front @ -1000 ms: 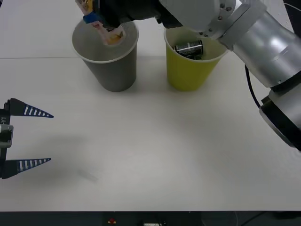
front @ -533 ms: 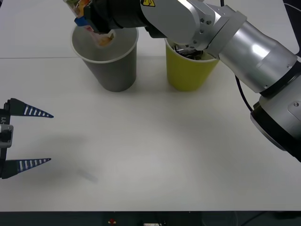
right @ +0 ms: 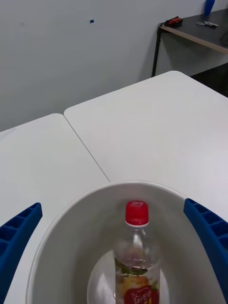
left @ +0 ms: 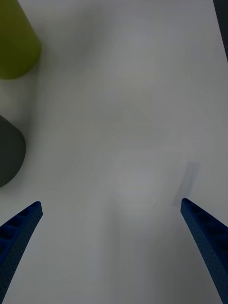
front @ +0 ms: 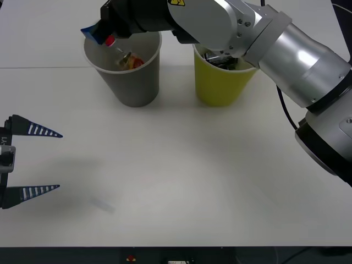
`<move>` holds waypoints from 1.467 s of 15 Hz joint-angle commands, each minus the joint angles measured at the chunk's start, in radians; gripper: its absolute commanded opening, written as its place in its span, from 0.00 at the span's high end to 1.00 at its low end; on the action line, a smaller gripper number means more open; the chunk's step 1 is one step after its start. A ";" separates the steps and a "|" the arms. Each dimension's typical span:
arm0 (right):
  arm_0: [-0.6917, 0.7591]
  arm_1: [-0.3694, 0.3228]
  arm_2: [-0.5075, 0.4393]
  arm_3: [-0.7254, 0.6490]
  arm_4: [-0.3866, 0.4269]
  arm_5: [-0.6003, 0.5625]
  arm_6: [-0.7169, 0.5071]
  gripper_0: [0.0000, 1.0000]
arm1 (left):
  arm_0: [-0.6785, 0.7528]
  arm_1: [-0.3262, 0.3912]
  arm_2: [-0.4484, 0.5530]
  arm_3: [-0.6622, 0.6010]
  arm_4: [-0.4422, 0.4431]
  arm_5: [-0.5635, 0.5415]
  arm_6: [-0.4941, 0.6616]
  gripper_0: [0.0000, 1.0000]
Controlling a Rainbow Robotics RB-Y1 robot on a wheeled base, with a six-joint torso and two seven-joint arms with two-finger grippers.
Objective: Put the can into the green bin and the plastic bottle into the gray bin
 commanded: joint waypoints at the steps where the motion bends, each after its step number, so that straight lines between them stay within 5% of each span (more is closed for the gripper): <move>1: 0.000 -0.029 -0.006 -0.015 -0.017 -0.008 0.002 0.00 | 0.000 0.000 0.000 0.000 0.000 0.000 0.000 0.00; 10: 0.138 -0.185 -0.256 -0.316 -0.072 -0.384 0.095 0.00 | 0.000 0.000 0.000 0.000 0.000 0.000 0.000 0.00; 17: 0.391 -0.405 -0.419 -0.617 -0.334 -0.462 0.191 0.00 | 0.000 0.000 0.000 0.000 0.000 0.000 0.000 0.00; 22: 0.591 -0.564 -0.523 -0.739 -0.480 -0.473 0.367 0.00 | 0.000 0.000 0.000 0.000 0.000 0.000 0.000 0.00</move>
